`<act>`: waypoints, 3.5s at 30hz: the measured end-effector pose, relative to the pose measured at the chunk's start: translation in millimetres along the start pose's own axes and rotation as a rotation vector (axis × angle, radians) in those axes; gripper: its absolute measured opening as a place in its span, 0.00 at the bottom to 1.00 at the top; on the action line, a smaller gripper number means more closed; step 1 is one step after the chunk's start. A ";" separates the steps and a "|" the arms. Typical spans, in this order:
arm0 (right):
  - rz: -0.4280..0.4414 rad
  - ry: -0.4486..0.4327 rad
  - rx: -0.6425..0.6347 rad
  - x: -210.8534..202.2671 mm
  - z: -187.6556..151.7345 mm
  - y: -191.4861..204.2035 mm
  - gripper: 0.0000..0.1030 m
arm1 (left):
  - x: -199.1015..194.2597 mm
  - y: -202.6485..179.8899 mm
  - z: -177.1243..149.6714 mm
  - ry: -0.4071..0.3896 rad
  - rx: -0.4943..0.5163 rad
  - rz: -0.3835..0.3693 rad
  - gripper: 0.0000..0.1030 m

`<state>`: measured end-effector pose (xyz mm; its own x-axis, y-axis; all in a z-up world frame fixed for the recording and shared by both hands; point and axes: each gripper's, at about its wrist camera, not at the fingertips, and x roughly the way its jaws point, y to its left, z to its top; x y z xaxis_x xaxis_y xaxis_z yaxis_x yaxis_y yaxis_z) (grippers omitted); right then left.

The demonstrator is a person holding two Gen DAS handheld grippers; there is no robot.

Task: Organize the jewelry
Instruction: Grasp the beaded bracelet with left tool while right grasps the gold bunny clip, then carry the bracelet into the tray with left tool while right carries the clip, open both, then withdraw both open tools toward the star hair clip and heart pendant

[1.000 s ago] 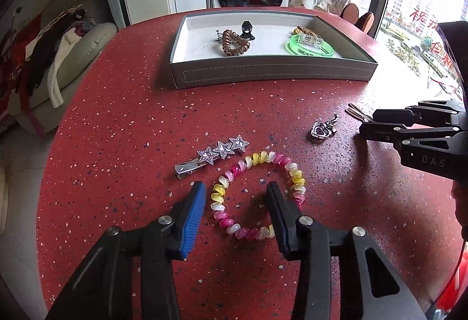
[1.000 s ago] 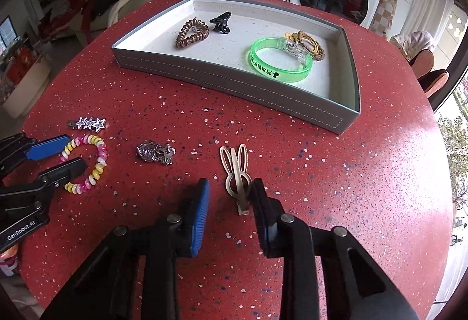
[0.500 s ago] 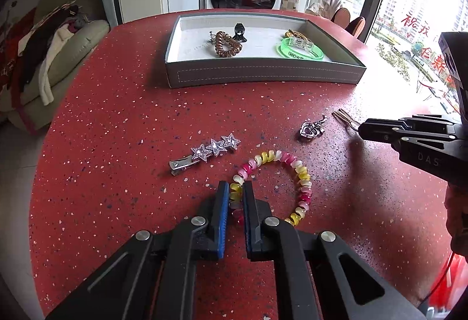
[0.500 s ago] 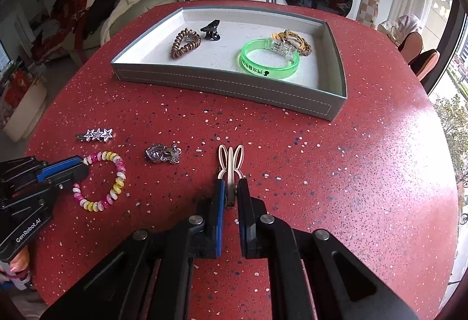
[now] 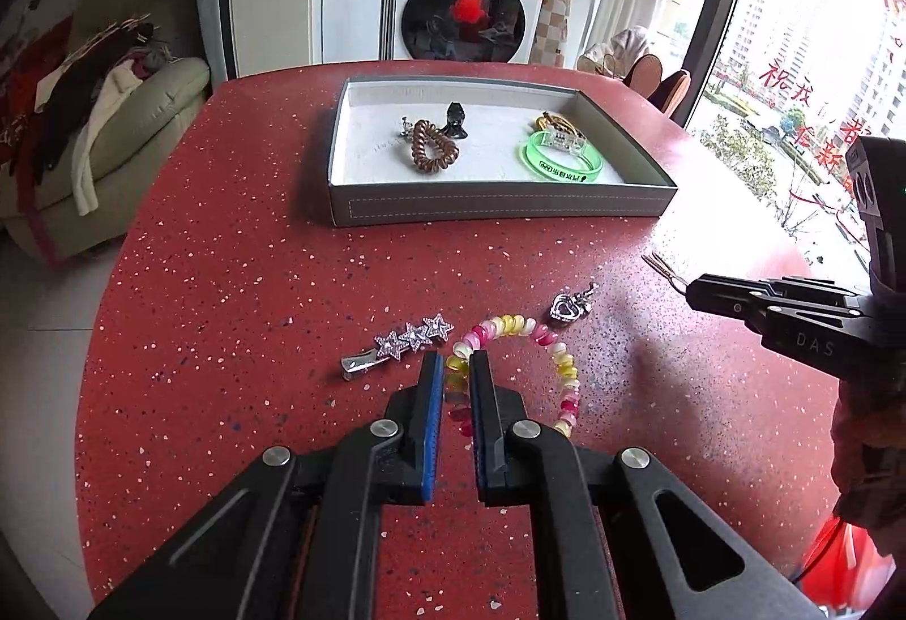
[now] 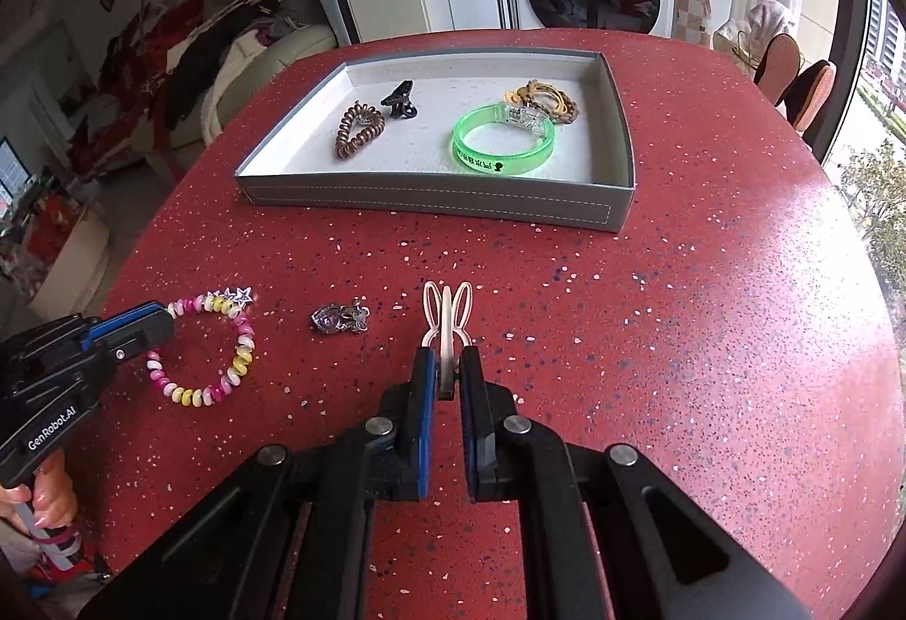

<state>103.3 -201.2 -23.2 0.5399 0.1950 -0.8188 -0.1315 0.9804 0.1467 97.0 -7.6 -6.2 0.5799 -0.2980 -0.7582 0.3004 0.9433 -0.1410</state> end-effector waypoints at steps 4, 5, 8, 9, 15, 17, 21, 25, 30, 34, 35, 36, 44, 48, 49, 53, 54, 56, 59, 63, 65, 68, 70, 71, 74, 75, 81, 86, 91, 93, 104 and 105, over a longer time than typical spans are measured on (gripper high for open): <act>0.012 -0.018 0.015 -4.7 6.0 -1.4 0.09 | -6.7 0.9 10.6 -0.022 -0.006 -0.011 0.27; 0.016 -0.023 0.018 -5.8 8.0 -1.5 0.09 | -7.7 1.4 13.8 -0.027 -0.009 -0.014 0.27; 0.024 -0.039 0.021 -9.0 15.3 -0.7 0.09 | -10.9 2.9 22.6 -0.042 -0.014 -0.019 0.27; 0.024 -0.045 0.019 -10.1 18.1 -0.3 0.09 | -11.4 3.2 25.9 -0.047 -0.015 -0.020 0.27; 0.036 -0.071 0.021 -13.4 37.6 -1.4 0.09 | -12.4 4.3 47.2 -0.077 -0.003 -0.018 0.27; 0.036 -0.078 0.020 -13.3 44.0 -1.8 0.09 | -11.1 5.2 55.2 -0.082 -0.001 -0.016 0.27; 0.034 -0.090 0.014 -13.0 58.0 -3.0 0.09 | -6.1 7.6 71.2 -0.089 -0.003 -0.011 0.27; 0.027 -0.096 0.018 -8.9 72.3 -7.2 0.09 | 1.6 8.8 87.4 -0.097 0.002 0.000 0.27; 0.009 -0.091 0.030 2.1 87.6 -15.1 0.09 | 17.6 13.6 106.2 -0.096 0.001 0.021 0.27; -0.026 -0.065 0.049 16.1 96.0 -26.7 0.09 | 36.7 19.2 118.9 -0.077 -0.002 0.043 0.27; -0.031 -0.057 0.059 20.1 97.8 -30.5 0.09 | 41.9 20.7 120.9 -0.070 -0.005 0.050 0.27; -0.036 -0.049 0.070 24.6 99.2 -34.3 0.09 | 47.2 22.5 122.7 -0.062 -0.008 0.055 0.27; -0.076 0.012 0.135 59.0 106.9 -60.9 0.09 | 89.3 31.3 128.3 0.011 -0.009 0.091 0.27; -0.091 0.026 0.142 70.8 111.9 -65.4 0.09 | 105.2 32.1 128.8 0.034 0.000 0.105 0.27; -0.095 0.030 0.144 74.0 113.0 -66.3 0.09 | 108.3 32.5 128.9 0.037 0.000 0.108 0.27; -0.100 0.032 0.160 82.5 117.1 -70.5 0.09 | 119.1 34.6 130.7 0.046 -0.005 0.121 0.27; -0.101 0.032 0.162 84.5 118.5 -71.5 0.09 | 121.1 35.1 131.3 0.047 -0.006 0.124 0.27; -0.105 0.027 0.167 87.4 121.1 -73.0 0.09 | 126.2 35.0 132.7 0.048 -0.003 0.134 0.27; -0.112 0.024 0.172 90.7 123.7 -74.0 0.09 | 131.9 33.1 133.4 0.047 0.008 0.155 0.27; -0.110 0.032 0.180 95.1 120.1 -75.3 0.09 | 139.8 29.1 130.8 0.061 0.023 0.171 0.27; -0.105 0.028 0.190 95.9 118.2 -76.9 0.09 | 142.3 26.7 129.6 0.065 0.034 0.178 0.27; -0.104 0.027 0.187 96.5 118.8 -76.2 0.09 | 144.6 23.2 128.3 0.064 0.053 0.193 0.27; -0.103 0.028 0.189 96.6 119.4 -76.1 0.10 | 146.2 20.7 127.4 0.067 0.064 0.200 0.27; -0.101 0.028 0.189 96.7 119.8 -76.3 0.10 | 146.4 20.3 127.6 0.068 0.067 0.203 0.27; -0.078 0.028 0.203 96.1 119.6 -77.5 0.10 | 144.8 18.9 127.8 0.060 0.070 0.205 0.28; -0.072 0.027 0.209 95.4 119.0 -78.4 0.10 | 144.2 18.1 127.8 0.058 0.071 0.207 0.28; -0.031 -0.012 0.231 84.1 112.5 -75.9 0.31 | 136.0 17.7 127.3 0.028 0.064 0.229 0.28; -0.022 -0.057 0.218 69.6 110.8 -66.7 0.45 | 127.9 13.9 126.4 0.010 0.073 0.235 0.28; -0.022 -0.080 0.214 59.6 110.9 -58.8 0.49 | 119.6 11.8 127.8 -0.008 0.069 0.233 0.28; -0.020 -0.082 0.212 56.4 110.4 -56.6 0.50 | 115.6 10.4 127.2 -0.016 0.071 0.232 0.28; -0.010 -0.105 0.204 36.0 97.1 -42.3 0.50 | 92.6 7.9 121.7 -0.039 0.061 0.212 0.28; -0.007 -0.103 0.203 34.8 95.6 -40.9 0.50 | 90.1 8.3 120.9 -0.041 0.058 0.209 0.28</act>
<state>207.0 -231.8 -4.7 0.6236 0.1795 -0.7609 0.0373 0.9653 0.2583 243.4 -44.3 1.3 0.6639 -0.1040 -0.7405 0.2133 0.9755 0.0541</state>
